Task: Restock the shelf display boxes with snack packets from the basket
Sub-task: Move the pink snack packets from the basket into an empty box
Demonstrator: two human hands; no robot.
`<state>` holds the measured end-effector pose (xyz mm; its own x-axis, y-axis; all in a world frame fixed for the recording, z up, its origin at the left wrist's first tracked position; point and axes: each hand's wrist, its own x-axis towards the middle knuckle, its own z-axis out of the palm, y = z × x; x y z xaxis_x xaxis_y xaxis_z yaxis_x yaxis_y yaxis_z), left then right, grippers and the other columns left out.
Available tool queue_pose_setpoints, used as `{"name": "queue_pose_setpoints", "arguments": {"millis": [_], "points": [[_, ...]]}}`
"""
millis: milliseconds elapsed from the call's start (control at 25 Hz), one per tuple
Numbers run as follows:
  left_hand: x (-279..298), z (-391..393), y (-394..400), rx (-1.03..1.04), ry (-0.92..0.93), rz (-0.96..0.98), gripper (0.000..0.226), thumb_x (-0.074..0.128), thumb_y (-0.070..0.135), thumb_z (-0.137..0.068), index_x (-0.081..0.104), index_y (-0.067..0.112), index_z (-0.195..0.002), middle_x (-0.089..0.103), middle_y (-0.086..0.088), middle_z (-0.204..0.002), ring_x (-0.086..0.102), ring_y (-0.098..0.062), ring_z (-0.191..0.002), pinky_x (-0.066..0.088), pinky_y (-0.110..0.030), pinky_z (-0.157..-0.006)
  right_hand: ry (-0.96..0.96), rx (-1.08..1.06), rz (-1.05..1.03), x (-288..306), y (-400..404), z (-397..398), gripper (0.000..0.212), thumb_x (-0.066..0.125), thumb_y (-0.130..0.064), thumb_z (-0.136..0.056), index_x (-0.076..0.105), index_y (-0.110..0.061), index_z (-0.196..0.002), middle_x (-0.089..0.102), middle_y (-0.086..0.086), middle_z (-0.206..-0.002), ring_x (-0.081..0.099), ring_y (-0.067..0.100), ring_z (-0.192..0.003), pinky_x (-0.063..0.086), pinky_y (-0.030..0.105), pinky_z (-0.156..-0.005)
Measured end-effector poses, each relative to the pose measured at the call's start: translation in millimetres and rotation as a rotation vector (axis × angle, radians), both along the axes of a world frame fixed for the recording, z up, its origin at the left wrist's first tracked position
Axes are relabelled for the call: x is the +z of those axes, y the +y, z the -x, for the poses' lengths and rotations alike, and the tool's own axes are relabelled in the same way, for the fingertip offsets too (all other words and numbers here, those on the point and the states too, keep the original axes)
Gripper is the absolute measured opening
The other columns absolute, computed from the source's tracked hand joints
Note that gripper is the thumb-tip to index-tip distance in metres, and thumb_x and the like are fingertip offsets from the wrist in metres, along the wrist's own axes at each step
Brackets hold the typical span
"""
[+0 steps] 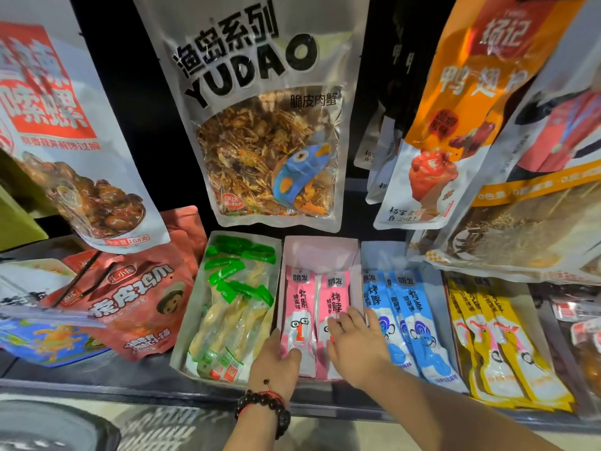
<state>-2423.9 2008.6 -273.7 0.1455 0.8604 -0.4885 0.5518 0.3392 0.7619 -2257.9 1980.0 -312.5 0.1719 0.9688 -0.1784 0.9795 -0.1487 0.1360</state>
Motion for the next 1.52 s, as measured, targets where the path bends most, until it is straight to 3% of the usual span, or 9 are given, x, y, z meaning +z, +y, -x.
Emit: {"name": "queue_pose_setpoints", "arguments": {"millis": [80, 200, 360, 440, 640, 880, 1000, 1160, 1520], "points": [[6, -3, -2, -0.016, 0.033, -0.064, 0.056, 0.05, 0.024, -0.092, 0.033, 0.025, -0.146, 0.042, 0.002, -0.148, 0.044, -0.021, -0.132, 0.034, -0.032, -0.108, 0.021, 0.027, -0.08, 22, -3, -6, 0.067, 0.012, -0.049, -0.087, 0.035, -0.022, -0.144, 0.04, 0.007, -0.148, 0.024, 0.027, -0.142, -0.002, 0.052, -0.113], [7, -4, -9, -0.172, 0.204, -0.192, 0.059, 0.046, 0.035, -0.087, 0.033, 0.031, -0.145, 0.027, 0.004, -0.156, 0.036, -0.019, -0.138, 0.032, -0.036, -0.114, 0.05, 0.017, -0.078, 61, -10, -19, 0.063, 0.023, -0.053, -0.09, 0.027, -0.026, -0.146, 0.028, 0.006, -0.155, 0.015, 0.025, -0.146, 0.0, 0.055, -0.116], [26, -2, -8, -0.351, 0.469, -0.356, 0.071, 0.036, 0.052, -0.086, 0.018, 0.029, -0.151, 0.009, 0.0, -0.161, 0.002, -0.02, -0.148, 0.013, -0.041, -0.12, 0.073, 0.011, -0.078, 106, -16, -24, 0.073, 0.019, -0.059, -0.08, 0.025, -0.029, -0.146, 0.032, 0.004, -0.152, 0.019, 0.024, -0.143, 0.004, 0.053, -0.116], [48, 10, 0, -0.366, 0.509, -0.399, 0.072, 0.035, 0.056, -0.087, 0.016, 0.03, -0.151, 0.005, 0.0, -0.161, -0.003, -0.019, -0.148, 0.01, -0.042, -0.121, 0.093, 0.044, -0.079, 130, -14, -14, 0.078, 0.015, -0.059, -0.074, 0.025, -0.03, -0.146, 0.036, 0.001, -0.149, 0.023, 0.022, -0.141, 0.008, 0.052, -0.115], [113, 75, 15, -0.327, 0.537, -0.522, 0.073, 0.046, 0.051, -0.085, 0.021, 0.03, -0.15, 0.019, 0.0, -0.159, 0.019, -0.018, -0.145, 0.027, -0.039, -0.116, 0.201, 0.198, -0.179, 179, -7, 44, 0.068, 0.026, -0.057, -0.077, 0.039, -0.029, -0.138, 0.045, 0.0, -0.141, 0.034, 0.021, -0.135, 0.017, 0.051, -0.11], [143, 214, -33, -0.034, 0.622, -0.703, 0.065, 0.044, 0.04, -0.072, 0.049, 0.023, -0.135, 0.054, -0.003, -0.136, 0.049, -0.025, -0.125, 0.043, -0.035, -0.101, 0.208, 0.534, -0.26, 185, -12, 151, 0.062, 0.039, -0.056, -0.071, 0.06, -0.024, -0.12, 0.06, 0.002, -0.127, 0.051, 0.023, -0.124, 0.03, 0.051, -0.104], [119, 286, -61, 0.034, 0.735, -0.519, 0.058, 0.042, 0.04, -0.074, 0.055, 0.021, -0.127, 0.061, -0.003, -0.123, 0.054, -0.027, -0.115, 0.049, -0.039, -0.092, 0.248, 0.63, -0.197, 184, -17, 190, 0.063, 0.035, -0.055, -0.071, 0.054, -0.027, -0.124, 0.058, -0.002, -0.127, 0.047, 0.023, -0.126, 0.024, 0.048, -0.108], [77, 352, -86, 0.002, 0.842, -0.18, 0.049, 0.042, 0.047, -0.075, 0.056, 0.02, -0.114, 0.061, -0.008, -0.112, 0.056, -0.031, -0.108, 0.051, -0.041, -0.086, 0.241, 0.731, -0.147, 179, -18, 221, 0.062, 0.038, -0.052, -0.072, 0.051, -0.028, -0.127, 0.06, -0.004, -0.122, 0.052, 0.023, -0.119, 0.034, 0.043, -0.103], [-43, 402, -152, 0.122, 0.742, 0.303, 0.073, 0.055, 0.047, -0.081, 0.03, 0.025, -0.146, 0.049, -0.011, -0.14, 0.053, -0.03, -0.123, 0.046, -0.038, -0.102, 0.281, 0.8, -0.091, 174, -29, 257, 0.058, 0.057, -0.042, -0.075, 0.051, -0.023, -0.13, 0.062, -0.004, -0.12, 0.059, 0.022, -0.11, 0.044, 0.041, -0.094]]}}
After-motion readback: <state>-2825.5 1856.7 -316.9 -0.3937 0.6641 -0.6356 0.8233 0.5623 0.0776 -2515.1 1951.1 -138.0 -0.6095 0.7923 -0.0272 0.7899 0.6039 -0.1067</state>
